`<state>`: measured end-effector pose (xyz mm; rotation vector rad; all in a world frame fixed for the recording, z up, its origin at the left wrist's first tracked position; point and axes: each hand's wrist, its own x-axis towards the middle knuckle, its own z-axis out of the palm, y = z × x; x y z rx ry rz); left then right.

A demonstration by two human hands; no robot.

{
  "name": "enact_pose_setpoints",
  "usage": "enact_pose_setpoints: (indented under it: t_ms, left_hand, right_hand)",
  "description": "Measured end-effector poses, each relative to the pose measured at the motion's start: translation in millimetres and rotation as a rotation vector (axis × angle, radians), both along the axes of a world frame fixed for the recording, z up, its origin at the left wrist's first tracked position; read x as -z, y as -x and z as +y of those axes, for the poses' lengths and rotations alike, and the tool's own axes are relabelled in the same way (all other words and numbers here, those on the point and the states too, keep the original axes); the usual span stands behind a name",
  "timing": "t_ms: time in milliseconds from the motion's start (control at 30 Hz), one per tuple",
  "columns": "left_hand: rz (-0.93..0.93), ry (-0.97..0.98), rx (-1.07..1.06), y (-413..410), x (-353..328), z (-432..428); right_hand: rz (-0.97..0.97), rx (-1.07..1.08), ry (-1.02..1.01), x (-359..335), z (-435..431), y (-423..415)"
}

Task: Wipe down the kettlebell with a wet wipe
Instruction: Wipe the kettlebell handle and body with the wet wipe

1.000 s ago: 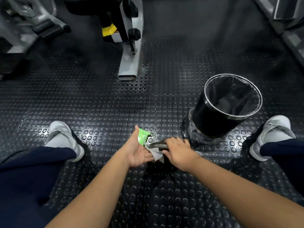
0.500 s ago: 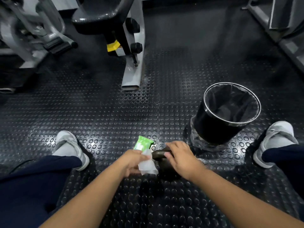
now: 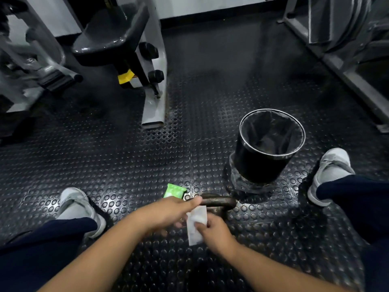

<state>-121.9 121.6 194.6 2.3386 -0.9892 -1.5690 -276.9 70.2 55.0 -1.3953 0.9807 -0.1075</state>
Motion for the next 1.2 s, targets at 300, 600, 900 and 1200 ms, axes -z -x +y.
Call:
enact_pose_setpoints:
  t_ms: [300, 600, 900, 1200]
  left_hand:
    - [-0.604, 0.15, 0.482, -14, 54, -34]
    - [-0.61, 0.251, 0.543, -15, 109, -43]
    - [-0.573, 0.358, 0.575, -29, 127, -42]
    - [-0.548, 0.352, 0.559, -28, 129, -40]
  right_hand:
    - [0.371, 0.108, -0.214, 52, -24, 26]
    - [0.173, 0.515, -0.326, 65, -40, -9]
    - [-0.031, 0.449, -0.305, 64, -7, -53]
    - [-0.337, 0.604, -0.734, 48, -18, -49]
